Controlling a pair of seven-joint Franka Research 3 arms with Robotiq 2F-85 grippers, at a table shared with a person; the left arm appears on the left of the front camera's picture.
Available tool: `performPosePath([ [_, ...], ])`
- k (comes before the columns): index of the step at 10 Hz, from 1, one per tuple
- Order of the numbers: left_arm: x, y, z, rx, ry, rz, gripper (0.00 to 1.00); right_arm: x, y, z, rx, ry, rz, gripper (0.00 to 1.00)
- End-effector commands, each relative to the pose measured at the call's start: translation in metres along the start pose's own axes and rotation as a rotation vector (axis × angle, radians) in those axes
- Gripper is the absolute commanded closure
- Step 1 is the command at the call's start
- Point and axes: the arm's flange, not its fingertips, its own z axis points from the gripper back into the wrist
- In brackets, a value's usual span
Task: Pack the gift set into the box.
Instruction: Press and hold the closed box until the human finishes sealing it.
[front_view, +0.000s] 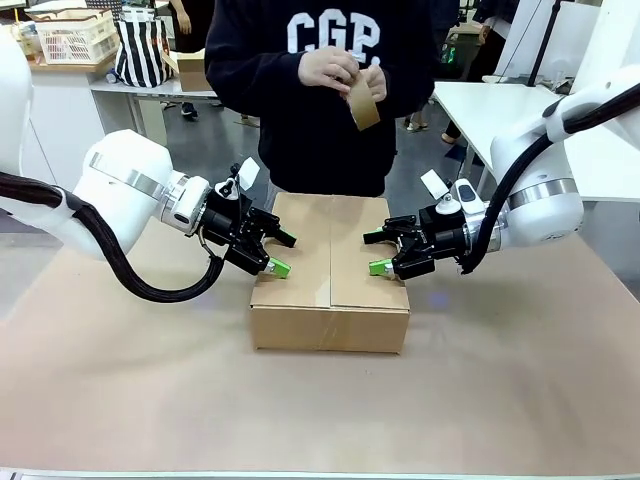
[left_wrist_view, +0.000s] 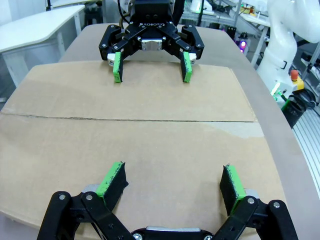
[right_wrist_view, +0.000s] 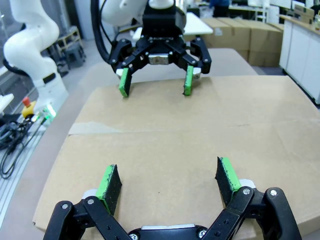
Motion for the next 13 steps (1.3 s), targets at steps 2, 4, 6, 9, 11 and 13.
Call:
performPosePath([
  [2,-0.0035,-0.0013,-0.0018,-0.003,0.003,-0.005,0.0,-0.0021,0.0012,-0.0003,0.0,0.003,0.005,0.0],
  [4,-0.0035,-0.0013,-0.0018,-0.003,0.003,-0.005,0.0,-0.0021,0.0012,-0.0003,0.0,0.003,0.005,0.0],
  [6,-0.0035,-0.0013,-0.0018,-0.003,0.003,-0.005,0.0,-0.0021,0.0012,-0.0003,0.0,0.003,0.005,0.0],
  [9,-0.0035,-0.0013,-0.0018,-0.003,0.003,-0.005,0.0,-0.0021,0.0012,-0.0003,0.0,0.003,0.005,0.0],
  [11,-0.0035,-0.0013,-0.0018,-0.003,0.003,-0.005,0.0,-0.0021,0.0012,-0.0003,0.0,0.003,0.005,0.0],
  [13,-0.0035,-0.0013,-0.0018,-0.003,0.003,-0.005,0.0,-0.0021,0.0012,-0.0003,0.0,0.003,0.005,0.0],
])
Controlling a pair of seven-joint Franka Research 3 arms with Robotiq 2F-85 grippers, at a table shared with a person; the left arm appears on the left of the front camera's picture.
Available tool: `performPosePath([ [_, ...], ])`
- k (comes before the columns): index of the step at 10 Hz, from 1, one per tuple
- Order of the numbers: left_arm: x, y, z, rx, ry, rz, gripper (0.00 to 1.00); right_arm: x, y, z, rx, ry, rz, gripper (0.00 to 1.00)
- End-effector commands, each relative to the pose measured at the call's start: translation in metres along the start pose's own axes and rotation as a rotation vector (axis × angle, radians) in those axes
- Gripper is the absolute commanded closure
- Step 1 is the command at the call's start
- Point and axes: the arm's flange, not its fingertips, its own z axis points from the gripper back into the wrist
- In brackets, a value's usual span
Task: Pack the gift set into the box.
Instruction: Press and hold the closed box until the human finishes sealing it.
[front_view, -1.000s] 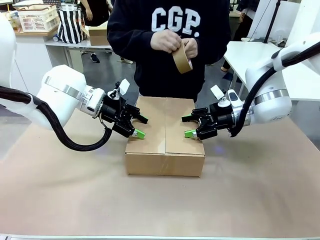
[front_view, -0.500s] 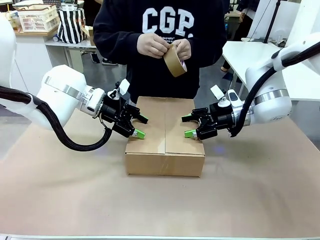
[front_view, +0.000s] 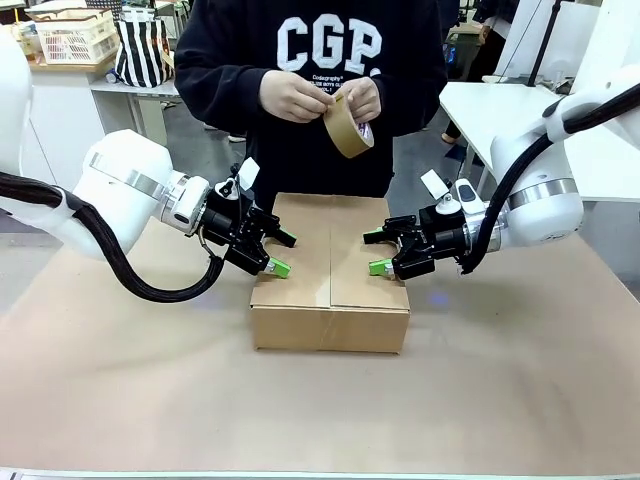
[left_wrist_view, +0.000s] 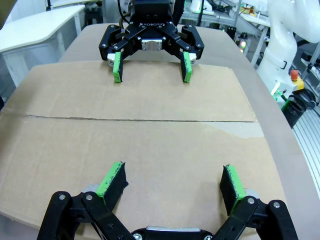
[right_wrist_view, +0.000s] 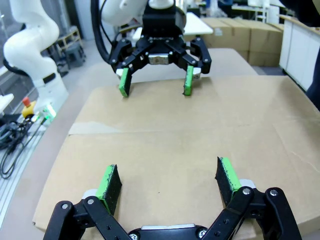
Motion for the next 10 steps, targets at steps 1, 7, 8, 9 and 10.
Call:
performPosePath([
  [1,-0.0035,-0.0013,-0.0018,-0.003,0.003,-0.005,0.0,-0.0021,0.0012,-0.0003,0.0,0.003,0.005,0.0],
  [7,-0.0035,-0.0013,-0.0018,-0.003,0.003,-0.005,0.0,-0.0021,0.0012,-0.0003,0.0,0.003,0.005,0.0],
  [8,-0.0035,-0.0013,-0.0018,-0.003,0.003,-0.005,0.0,-0.0021,0.0012,-0.0003,0.0,0.003,0.005,0.0],
  [9,-0.0035,-0.0013,-0.0018,-0.003,0.003,-0.005,0.0,-0.0021,0.0012,-0.0003,0.0,0.003,0.005,0.0],
  [10,-0.0035,-0.0013,-0.0018,-0.003,0.003,-0.005,0.0,-0.0021,0.0012,-0.0003,0.0,0.003,0.005,0.0],
])
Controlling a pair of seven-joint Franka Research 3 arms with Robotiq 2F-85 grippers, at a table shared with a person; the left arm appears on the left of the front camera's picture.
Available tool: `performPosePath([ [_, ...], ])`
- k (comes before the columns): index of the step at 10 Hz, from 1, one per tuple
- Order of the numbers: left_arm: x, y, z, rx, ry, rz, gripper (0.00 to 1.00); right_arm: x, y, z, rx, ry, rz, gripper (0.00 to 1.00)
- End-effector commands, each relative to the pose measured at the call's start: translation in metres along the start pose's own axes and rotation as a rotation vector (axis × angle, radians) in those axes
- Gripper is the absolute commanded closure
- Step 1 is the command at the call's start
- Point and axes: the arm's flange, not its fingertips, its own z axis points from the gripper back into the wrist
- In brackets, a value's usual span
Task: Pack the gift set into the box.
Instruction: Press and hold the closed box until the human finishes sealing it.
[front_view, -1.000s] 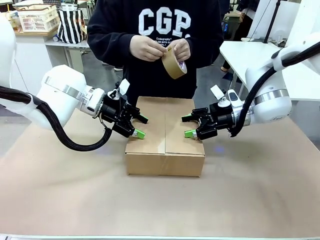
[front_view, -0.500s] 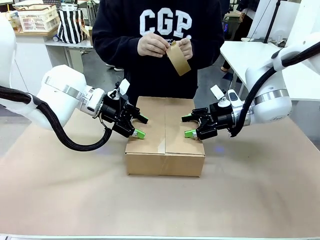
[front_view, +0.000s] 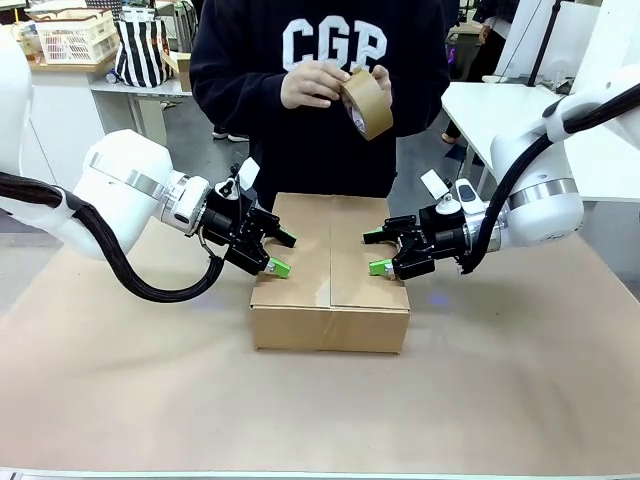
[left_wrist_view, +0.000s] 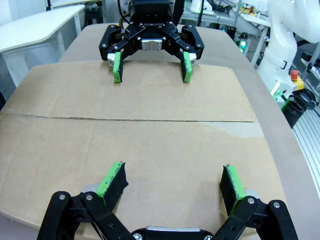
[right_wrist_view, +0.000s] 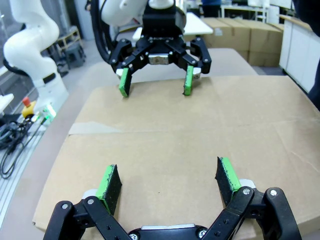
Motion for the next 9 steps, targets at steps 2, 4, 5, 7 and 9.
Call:
performPosePath([
  [2,-0.0035,-0.0013,-0.0018,-0.003,0.003,-0.005,0.0,-0.0021,0.0012,-0.0003,0.0,0.003,0.005,0.0],
  [4,-0.0035,-0.0013,-0.0018,-0.003,0.003,-0.005,0.0,-0.0021,0.0012,-0.0003,0.0,0.003,0.005,0.0],
  [5,-0.0035,-0.0013,-0.0018,-0.003,0.003,-0.005,0.0,-0.0021,0.0012,-0.0003,0.0,0.003,0.005,0.0],
  [7,-0.0035,-0.0013,-0.0018,-0.003,0.003,-0.005,0.0,-0.0021,0.0012,-0.0003,0.0,0.003,0.005,0.0],
  [9,-0.0035,-0.0013,-0.0018,-0.003,0.003,-0.005,0.0,-0.0021,0.0012,-0.0003,0.0,0.003,0.005,0.0],
])
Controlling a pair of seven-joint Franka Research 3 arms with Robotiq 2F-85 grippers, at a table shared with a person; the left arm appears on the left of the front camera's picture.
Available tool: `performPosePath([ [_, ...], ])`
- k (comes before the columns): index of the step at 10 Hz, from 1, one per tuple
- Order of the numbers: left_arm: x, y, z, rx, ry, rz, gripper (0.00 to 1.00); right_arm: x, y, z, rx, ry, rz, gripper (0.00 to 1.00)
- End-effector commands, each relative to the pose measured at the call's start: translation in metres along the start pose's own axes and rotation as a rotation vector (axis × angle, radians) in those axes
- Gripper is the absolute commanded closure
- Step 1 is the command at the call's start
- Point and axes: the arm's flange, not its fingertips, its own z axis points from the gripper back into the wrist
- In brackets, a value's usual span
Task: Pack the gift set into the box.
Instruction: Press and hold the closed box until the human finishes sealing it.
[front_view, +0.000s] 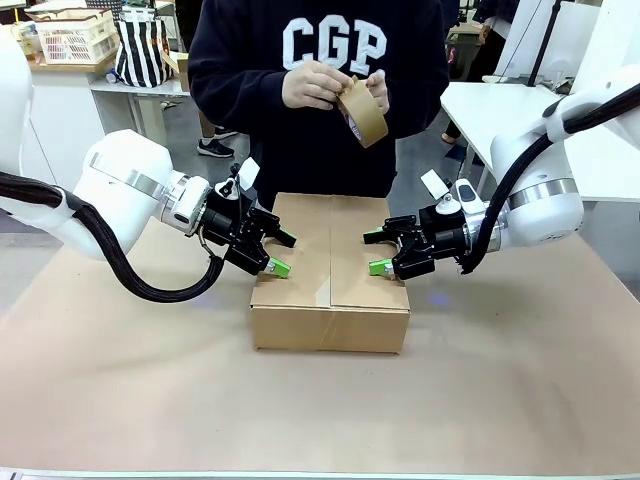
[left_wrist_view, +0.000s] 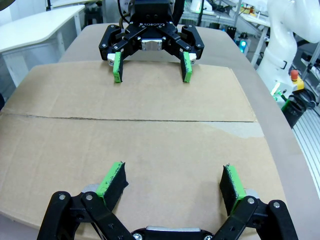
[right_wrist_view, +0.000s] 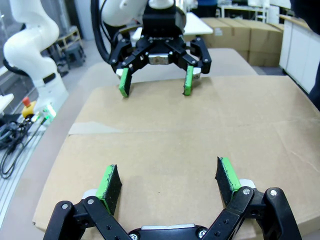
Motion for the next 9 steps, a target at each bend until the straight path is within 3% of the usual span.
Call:
performPosePath([
  [1,-0.0035,-0.0013,-0.0018,-0.003,0.003,-0.005,0.0,-0.0021,0.0012,-0.0003,0.0,0.003,0.005,0.0],
  [9,-0.0035,-0.0013,-0.0018,-0.003,0.003,-0.005,0.0,-0.0021,0.0012,-0.0003,0.0,0.003,0.005,0.0],
])
